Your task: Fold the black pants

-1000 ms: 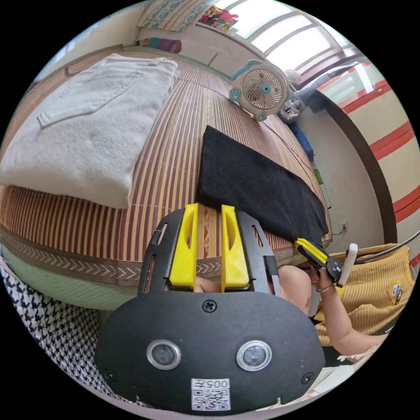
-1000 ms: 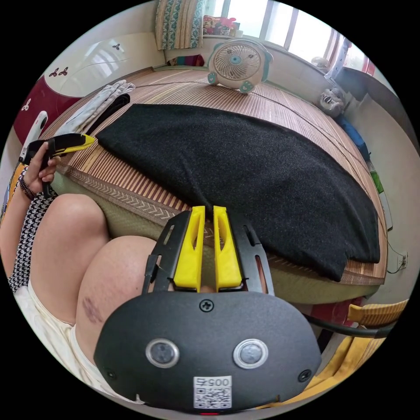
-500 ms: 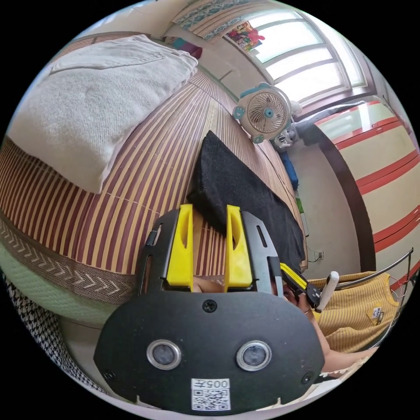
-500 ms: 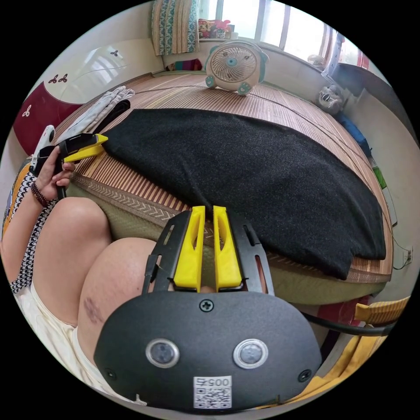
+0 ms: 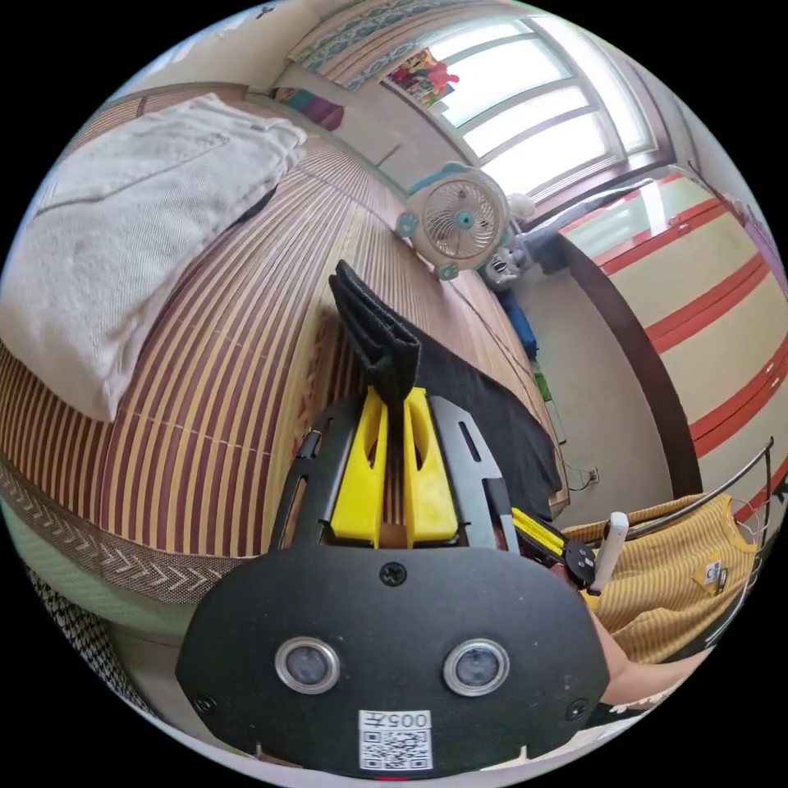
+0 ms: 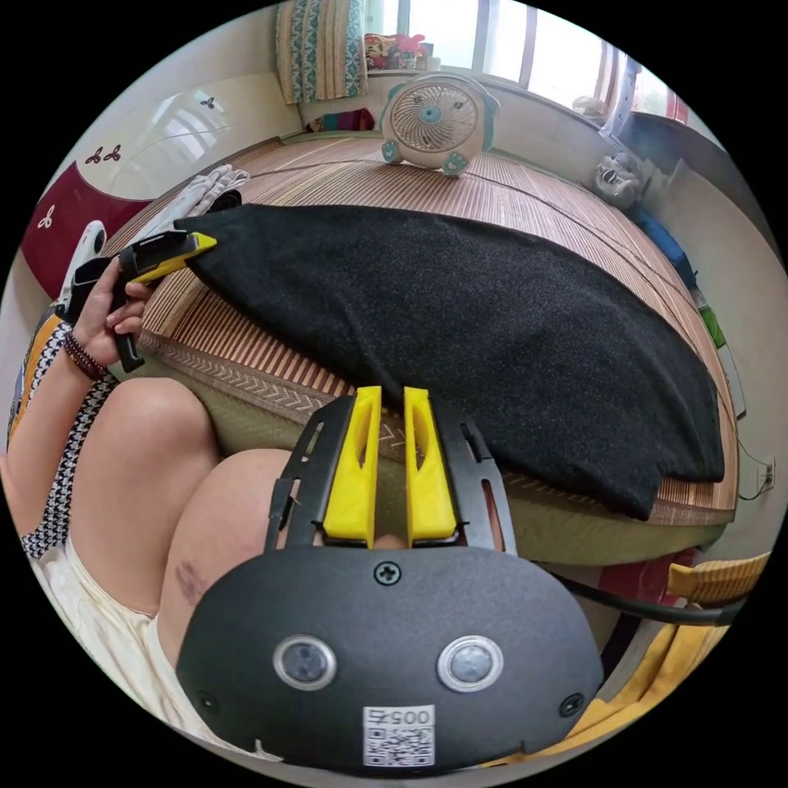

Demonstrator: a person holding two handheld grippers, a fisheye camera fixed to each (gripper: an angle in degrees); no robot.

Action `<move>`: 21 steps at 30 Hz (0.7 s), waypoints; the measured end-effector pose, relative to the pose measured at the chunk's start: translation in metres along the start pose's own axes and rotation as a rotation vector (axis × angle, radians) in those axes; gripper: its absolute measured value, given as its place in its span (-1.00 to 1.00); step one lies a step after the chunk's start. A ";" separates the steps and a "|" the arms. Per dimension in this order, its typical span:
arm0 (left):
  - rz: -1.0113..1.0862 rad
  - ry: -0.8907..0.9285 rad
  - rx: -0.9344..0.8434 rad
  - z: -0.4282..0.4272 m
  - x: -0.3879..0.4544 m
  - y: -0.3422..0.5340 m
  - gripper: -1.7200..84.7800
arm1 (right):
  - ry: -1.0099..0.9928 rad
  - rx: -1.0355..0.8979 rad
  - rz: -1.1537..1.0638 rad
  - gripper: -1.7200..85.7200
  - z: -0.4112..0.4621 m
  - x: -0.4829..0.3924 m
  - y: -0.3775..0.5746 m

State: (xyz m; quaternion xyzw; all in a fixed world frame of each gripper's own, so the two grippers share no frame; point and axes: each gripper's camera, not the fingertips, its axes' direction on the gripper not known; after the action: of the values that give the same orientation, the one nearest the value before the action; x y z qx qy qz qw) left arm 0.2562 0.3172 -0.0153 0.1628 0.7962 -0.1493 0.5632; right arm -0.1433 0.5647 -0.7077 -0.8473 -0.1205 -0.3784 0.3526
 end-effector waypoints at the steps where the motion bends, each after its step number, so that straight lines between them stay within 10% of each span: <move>1: 0.013 -0.004 0.005 -0.005 0.005 0.000 -0.88 | -0.010 -0.010 -0.012 -0.81 -0.006 -0.003 0.001; 21: 0.155 -0.225 0.234 -0.192 0.092 0.010 -0.90 | -0.109 0.173 0.181 -0.77 -0.174 -0.054 0.182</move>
State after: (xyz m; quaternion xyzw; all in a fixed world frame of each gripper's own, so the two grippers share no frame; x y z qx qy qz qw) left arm 0.0689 0.4157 -0.0413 0.2701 0.6906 -0.2143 0.6358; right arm -0.1913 0.3163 -0.7580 -0.8405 -0.0947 -0.2868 0.4499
